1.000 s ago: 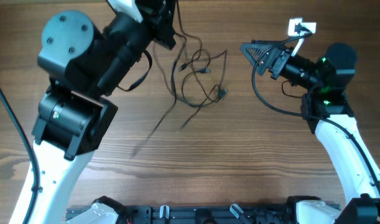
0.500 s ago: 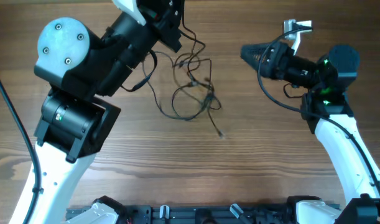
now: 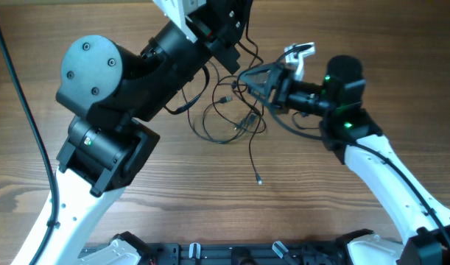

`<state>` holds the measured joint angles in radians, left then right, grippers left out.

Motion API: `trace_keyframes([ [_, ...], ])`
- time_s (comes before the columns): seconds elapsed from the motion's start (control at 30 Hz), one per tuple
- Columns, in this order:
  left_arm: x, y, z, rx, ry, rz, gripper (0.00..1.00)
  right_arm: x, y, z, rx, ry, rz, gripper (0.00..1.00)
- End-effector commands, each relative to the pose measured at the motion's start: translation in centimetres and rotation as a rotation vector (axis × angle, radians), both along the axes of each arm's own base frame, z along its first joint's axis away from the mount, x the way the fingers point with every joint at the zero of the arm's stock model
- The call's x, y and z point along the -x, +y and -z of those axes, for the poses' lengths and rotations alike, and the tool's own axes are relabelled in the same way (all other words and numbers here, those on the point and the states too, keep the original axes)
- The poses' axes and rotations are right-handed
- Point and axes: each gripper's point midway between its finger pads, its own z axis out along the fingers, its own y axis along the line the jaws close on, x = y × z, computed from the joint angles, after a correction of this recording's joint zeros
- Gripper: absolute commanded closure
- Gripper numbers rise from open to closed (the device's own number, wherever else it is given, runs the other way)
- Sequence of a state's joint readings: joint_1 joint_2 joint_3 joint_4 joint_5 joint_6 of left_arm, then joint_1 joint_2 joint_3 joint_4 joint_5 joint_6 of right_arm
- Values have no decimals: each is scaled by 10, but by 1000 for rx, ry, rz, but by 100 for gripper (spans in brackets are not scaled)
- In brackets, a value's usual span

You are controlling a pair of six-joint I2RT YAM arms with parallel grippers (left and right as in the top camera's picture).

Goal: Untangle cables
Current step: 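Drag one cable leftward with the left gripper, right gripper grasping the pile, then place the separated cable at the left table edge with the left gripper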

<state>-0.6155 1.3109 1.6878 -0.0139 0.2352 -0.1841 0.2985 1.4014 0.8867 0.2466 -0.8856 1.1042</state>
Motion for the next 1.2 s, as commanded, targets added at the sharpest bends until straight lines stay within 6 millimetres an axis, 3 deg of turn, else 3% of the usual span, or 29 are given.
trace_keyframes([
  [0.0,3,-4,-2,-11,-24,20,96,4,21,14,35,-10,-29,0],
  [0.13,14,-10,-7,-12,-62,84,96,-2,34,40,80,44,6,0],
  [0.23,17,-9,-13,5,-85,84,96,-11,33,73,136,118,46,0],
  [0.3,21,-4,-24,31,-126,77,96,-12,30,101,187,197,64,1],
  [0.4,19,14,-38,62,-174,19,96,-11,24,124,236,263,81,3],
  [0.53,3,66,-58,123,-216,-171,96,-13,8,138,287,289,110,4],
  [0.6,0,102,-68,129,-251,-272,96,-18,-8,145,311,320,152,4],
  [0.77,-4,145,-69,106,-245,-404,96,-24,-32,153,326,366,202,4],
  [1.0,-26,194,-55,75,-182,-580,96,-27,-44,155,317,394,219,4],
  [1.17,-66,253,-15,58,1,-823,96,-25,-42,154,310,393,205,5],
])
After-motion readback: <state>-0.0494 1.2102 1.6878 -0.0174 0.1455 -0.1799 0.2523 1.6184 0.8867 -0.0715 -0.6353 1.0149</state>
